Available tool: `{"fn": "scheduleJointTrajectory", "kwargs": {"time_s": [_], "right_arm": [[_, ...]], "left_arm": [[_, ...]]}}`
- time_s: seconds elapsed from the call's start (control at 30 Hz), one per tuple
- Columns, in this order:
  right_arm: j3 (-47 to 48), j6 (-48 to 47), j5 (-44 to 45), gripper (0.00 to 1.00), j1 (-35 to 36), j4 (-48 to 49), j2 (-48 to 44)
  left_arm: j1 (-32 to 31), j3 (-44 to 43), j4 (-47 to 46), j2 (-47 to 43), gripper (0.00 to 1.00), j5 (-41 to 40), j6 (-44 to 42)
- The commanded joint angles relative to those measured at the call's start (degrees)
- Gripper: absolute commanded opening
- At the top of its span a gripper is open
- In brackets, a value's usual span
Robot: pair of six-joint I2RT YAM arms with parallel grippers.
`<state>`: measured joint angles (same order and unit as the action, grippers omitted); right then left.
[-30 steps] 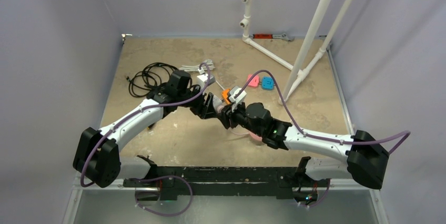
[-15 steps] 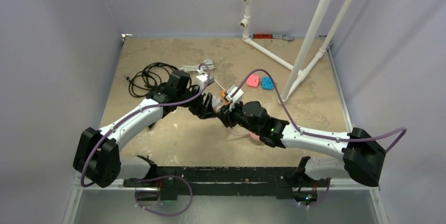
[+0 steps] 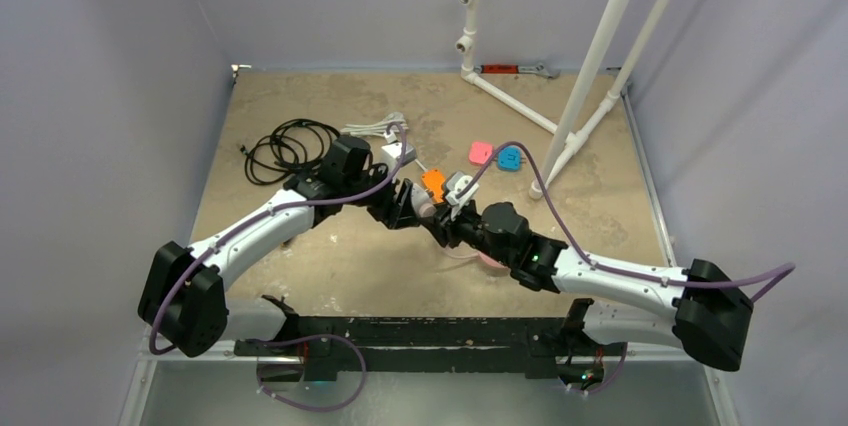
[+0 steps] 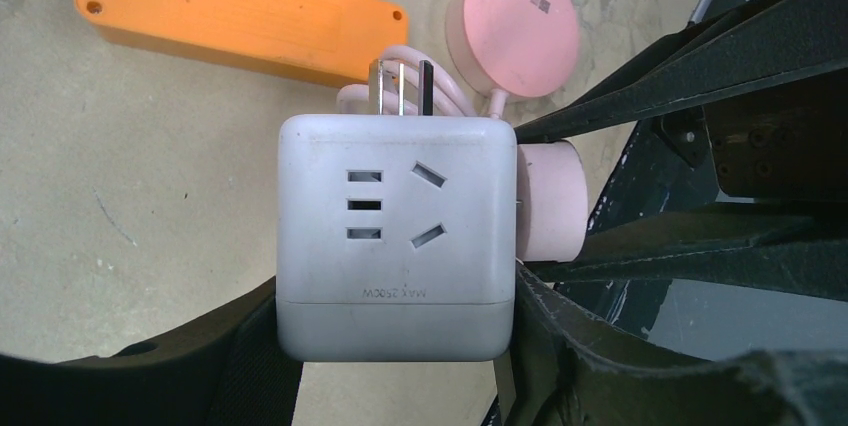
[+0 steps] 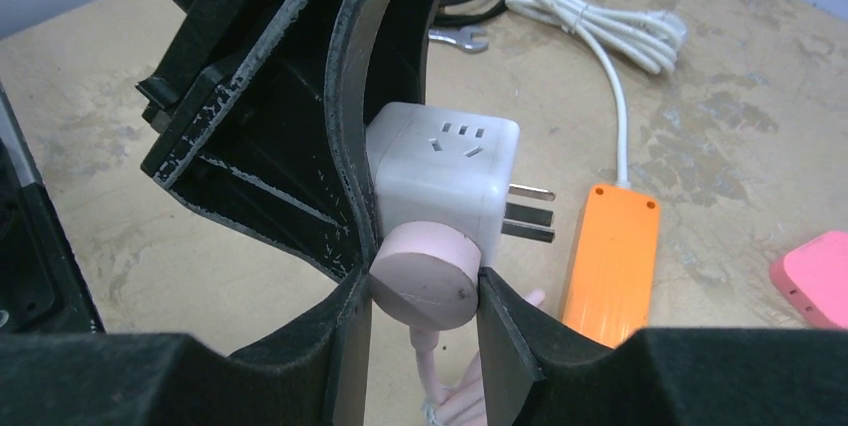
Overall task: Pull the plug off the socket
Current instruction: Remove the plug from the socket.
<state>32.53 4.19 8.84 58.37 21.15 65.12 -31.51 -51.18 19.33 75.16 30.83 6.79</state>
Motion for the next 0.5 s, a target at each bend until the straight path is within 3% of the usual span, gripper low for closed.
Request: {"fn": "scheduleJointTrajectory", "kwargs": {"time_s": [0.0,0.33,0.47], "right_arm": [[-1.93,-3.91,-1.06,0.0,-0.27,6.92,-6.52],[-4.14,-3.92,-2.34,0.0,1.57,10.07,-8.05],[-2.94,-3.83,-0.81,0.0,1.84,8.78,-7.01]], "left_arm": [[1.8,-1.58,0.49,1.2,0.0,-12.44,0.29],[1.95,-1.68,1.02,1.84,0.0,-18.63,1.12],[1.98,-1.79,0.39,1.93,0.0,-15.46,0.64]]}}
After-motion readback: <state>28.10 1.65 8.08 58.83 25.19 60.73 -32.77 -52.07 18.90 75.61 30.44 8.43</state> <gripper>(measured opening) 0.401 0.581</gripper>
